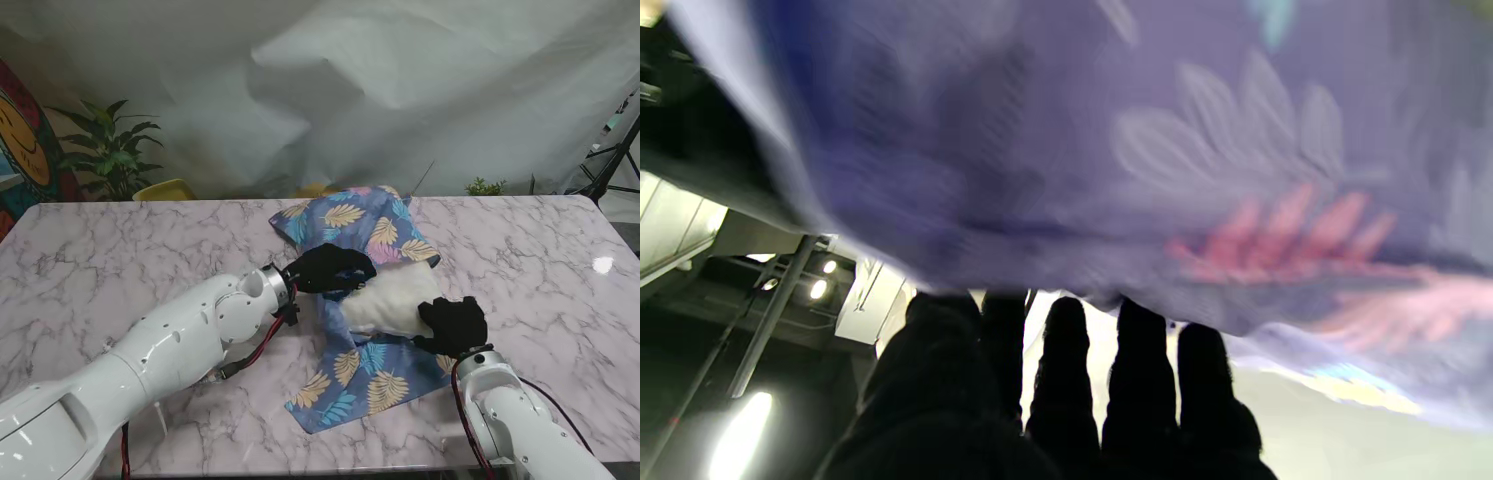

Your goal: Put a pillowcase on a pillow

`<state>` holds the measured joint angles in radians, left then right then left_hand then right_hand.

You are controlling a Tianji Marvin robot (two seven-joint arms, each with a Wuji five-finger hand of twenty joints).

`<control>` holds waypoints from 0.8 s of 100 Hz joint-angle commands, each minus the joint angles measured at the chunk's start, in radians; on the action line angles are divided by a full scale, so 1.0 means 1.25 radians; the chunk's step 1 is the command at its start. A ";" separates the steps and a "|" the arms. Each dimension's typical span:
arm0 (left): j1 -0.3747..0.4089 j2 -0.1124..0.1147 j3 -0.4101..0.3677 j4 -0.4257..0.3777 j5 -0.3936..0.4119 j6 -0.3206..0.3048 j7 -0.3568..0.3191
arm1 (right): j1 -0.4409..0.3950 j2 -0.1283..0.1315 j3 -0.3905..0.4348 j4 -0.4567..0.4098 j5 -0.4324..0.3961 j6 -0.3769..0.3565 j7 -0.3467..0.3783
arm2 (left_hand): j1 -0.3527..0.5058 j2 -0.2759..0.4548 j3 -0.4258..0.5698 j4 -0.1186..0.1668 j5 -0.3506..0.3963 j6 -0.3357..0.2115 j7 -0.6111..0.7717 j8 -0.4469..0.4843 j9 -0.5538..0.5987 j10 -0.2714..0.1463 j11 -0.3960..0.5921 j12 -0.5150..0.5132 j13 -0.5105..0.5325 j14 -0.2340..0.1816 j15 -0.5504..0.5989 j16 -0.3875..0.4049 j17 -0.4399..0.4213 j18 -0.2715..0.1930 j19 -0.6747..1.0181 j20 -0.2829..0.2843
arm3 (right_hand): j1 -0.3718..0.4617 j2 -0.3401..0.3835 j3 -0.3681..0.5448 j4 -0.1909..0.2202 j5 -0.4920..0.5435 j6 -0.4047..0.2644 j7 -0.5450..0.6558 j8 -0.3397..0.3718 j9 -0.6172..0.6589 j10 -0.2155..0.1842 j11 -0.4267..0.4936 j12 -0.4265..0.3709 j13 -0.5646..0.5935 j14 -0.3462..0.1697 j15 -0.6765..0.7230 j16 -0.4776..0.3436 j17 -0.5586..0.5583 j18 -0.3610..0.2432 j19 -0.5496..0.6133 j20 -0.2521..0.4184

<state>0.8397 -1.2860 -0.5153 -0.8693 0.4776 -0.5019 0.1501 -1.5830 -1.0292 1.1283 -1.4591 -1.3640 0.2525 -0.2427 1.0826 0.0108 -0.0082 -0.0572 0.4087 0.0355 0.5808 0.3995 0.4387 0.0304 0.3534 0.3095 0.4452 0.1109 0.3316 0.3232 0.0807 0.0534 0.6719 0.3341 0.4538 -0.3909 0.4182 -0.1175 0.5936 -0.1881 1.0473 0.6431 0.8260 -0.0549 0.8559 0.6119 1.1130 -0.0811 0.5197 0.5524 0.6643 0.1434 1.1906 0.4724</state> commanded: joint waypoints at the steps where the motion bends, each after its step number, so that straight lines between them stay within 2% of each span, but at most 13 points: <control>1: 0.041 0.028 -0.012 -0.040 -0.012 0.012 -0.035 | 0.027 -0.005 -0.004 0.023 0.016 0.011 -0.021 | 0.053 0.002 -0.016 0.001 0.011 0.016 0.015 -0.006 0.016 0.012 0.001 -0.007 0.059 0.014 0.026 0.021 0.024 0.041 0.017 0.014 | 0.030 0.026 -0.013 0.020 -0.022 -0.009 -0.021 -0.015 -0.011 0.004 0.005 -0.004 0.018 0.006 -0.003 0.006 0.001 0.000 -0.002 0.002; 20: 0.118 0.077 -0.084 -0.129 -0.083 0.013 -0.149 | 0.102 -0.016 -0.045 0.114 0.082 0.017 -0.112 | 0.044 0.018 -0.018 0.005 -0.001 0.032 0.008 -0.015 0.019 0.048 -0.003 0.000 0.135 0.063 0.054 0.070 0.152 0.136 0.092 0.045 | 0.044 0.031 -0.029 0.023 -0.019 -0.005 -0.026 -0.026 -0.010 0.007 0.001 -0.014 0.019 0.011 -0.011 0.002 0.000 0.005 -0.003 -0.002; 28: 0.138 0.087 -0.103 -0.143 -0.122 0.011 -0.187 | 0.131 -0.020 -0.061 0.146 0.099 0.016 -0.137 | 0.040 0.022 -0.018 0.006 -0.001 0.024 0.004 -0.014 0.022 0.057 -0.005 0.000 0.161 0.082 0.074 0.087 0.206 0.153 0.138 0.062 | 0.048 0.030 -0.033 0.023 -0.021 -0.006 -0.027 -0.030 -0.013 0.006 -0.002 -0.018 0.012 0.010 -0.016 0.000 -0.004 0.008 -0.005 -0.004; 38: 0.152 0.094 -0.115 -0.151 -0.150 0.009 -0.214 | 0.166 -0.022 -0.083 0.182 0.115 0.006 -0.161 | 0.038 0.019 -0.017 0.008 -0.006 -0.013 -0.012 -0.017 0.018 0.072 -0.013 -0.002 0.197 0.107 0.110 0.109 0.257 0.162 0.202 0.084 | 0.052 0.028 -0.041 0.024 -0.023 -0.006 -0.029 -0.036 -0.016 0.006 -0.007 -0.026 0.007 0.011 -0.027 -0.006 -0.011 0.014 -0.010 -0.009; 43: 0.157 0.096 -0.116 -0.154 -0.161 0.005 -0.223 | 0.182 -0.022 -0.094 0.197 0.117 0.003 -0.168 | 0.039 0.016 -0.016 0.009 -0.009 -0.024 -0.025 -0.022 0.009 0.068 -0.018 -0.005 0.209 0.117 0.123 0.115 0.276 0.163 0.225 0.089 | 0.052 0.027 -0.043 0.025 -0.024 -0.007 -0.030 -0.039 -0.017 0.004 -0.010 -0.029 0.004 0.011 -0.031 -0.008 -0.014 0.015 -0.012 -0.010; 52: 0.166 0.100 -0.117 -0.164 -0.162 -0.010 -0.225 | 0.209 -0.023 -0.112 0.223 0.127 -0.005 -0.179 | 0.043 0.008 -0.014 0.012 -0.005 -0.038 -0.040 -0.025 0.002 0.061 -0.016 -0.006 0.225 0.123 0.147 0.126 0.316 0.143 0.283 0.104 | 0.053 0.024 -0.046 0.025 -0.027 -0.006 -0.033 -0.043 -0.021 0.003 -0.016 -0.035 -0.001 0.009 -0.038 -0.013 -0.020 0.021 -0.017 -0.014; 58: 0.173 0.102 -0.119 -0.175 -0.136 -0.024 -0.210 | 0.222 -0.023 -0.123 0.236 0.133 -0.009 -0.183 | 0.046 -0.003 -0.013 0.012 0.005 -0.049 -0.047 -0.032 0.012 0.041 -0.006 -0.002 0.231 0.110 0.168 0.137 0.326 0.108 0.342 0.118 | 0.054 0.024 -0.046 0.025 -0.030 -0.005 -0.033 -0.045 -0.024 0.003 -0.018 -0.038 -0.004 0.009 -0.042 -0.015 -0.023 0.023 -0.020 -0.016; 65: 0.185 0.105 -0.130 -0.196 -0.039 -0.034 -0.145 | 0.230 -0.023 -0.129 0.243 0.137 -0.012 -0.183 | 0.049 -0.017 -0.012 0.013 0.024 -0.059 -0.034 -0.038 0.020 0.025 0.012 0.010 0.221 0.067 0.201 0.165 0.315 0.023 0.433 0.149 | 0.053 0.025 -0.048 0.025 -0.032 -0.004 -0.033 -0.048 -0.026 0.003 -0.019 -0.041 -0.006 0.010 -0.045 -0.017 -0.026 0.026 -0.022 -0.019; 71: 0.200 0.109 -0.149 -0.227 0.029 -0.025 -0.098 | 0.231 -0.023 -0.130 0.244 0.138 -0.014 -0.183 | 0.048 -0.034 -0.010 0.013 0.049 -0.055 -0.006 -0.038 0.027 0.037 0.059 0.051 0.198 0.025 0.251 0.222 0.290 -0.042 0.488 0.172 | 0.052 0.024 -0.049 0.025 -0.033 -0.003 -0.034 -0.050 -0.028 0.004 -0.019 -0.043 -0.008 0.010 -0.047 -0.019 -0.028 0.027 -0.024 -0.021; 75: 0.210 0.110 -0.162 -0.244 0.067 -0.020 -0.067 | 0.229 -0.023 -0.129 0.244 0.137 -0.015 -0.185 | 0.045 -0.049 -0.009 0.014 0.074 -0.052 0.026 -0.033 0.019 0.038 0.103 0.096 0.166 0.008 0.277 0.263 0.267 -0.073 0.503 0.182 | 0.052 0.024 -0.049 0.026 -0.033 -0.003 -0.034 -0.051 -0.029 0.004 -0.020 -0.045 -0.009 0.011 -0.049 -0.020 -0.029 0.028 -0.025 -0.022; 80: 0.217 0.110 -0.177 -0.261 0.126 -0.014 -0.017 | 0.225 -0.023 -0.125 0.242 0.135 -0.017 -0.190 | 0.034 -0.063 -0.009 0.015 0.081 -0.053 0.047 -0.036 -0.009 0.033 0.121 0.129 0.121 -0.020 0.277 0.286 0.226 -0.087 0.484 0.180 | 0.051 0.024 -0.049 0.026 -0.033 -0.003 -0.034 -0.052 -0.029 0.005 -0.020 -0.046 -0.009 0.010 -0.050 -0.021 -0.030 0.028 -0.026 -0.023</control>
<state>1.1089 -1.1505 -0.7358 -1.1725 0.6767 -0.5294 0.1405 -1.2939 -1.0566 0.9660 -1.1521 -1.1884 0.2337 -0.4742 1.0936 -0.0433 -0.0136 -0.0572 0.4811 -0.0036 0.6012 0.3616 0.4516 0.0906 0.4664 0.4196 0.6398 0.1278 0.6319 0.6315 0.4227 0.0516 1.2506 0.5356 0.4652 -0.3810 0.3667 -0.1161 0.5783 -0.2029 1.0064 0.5916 0.8235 -0.0524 0.8509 0.5606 1.1129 -0.0791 0.4961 0.5360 0.6412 0.1472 1.1676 0.4529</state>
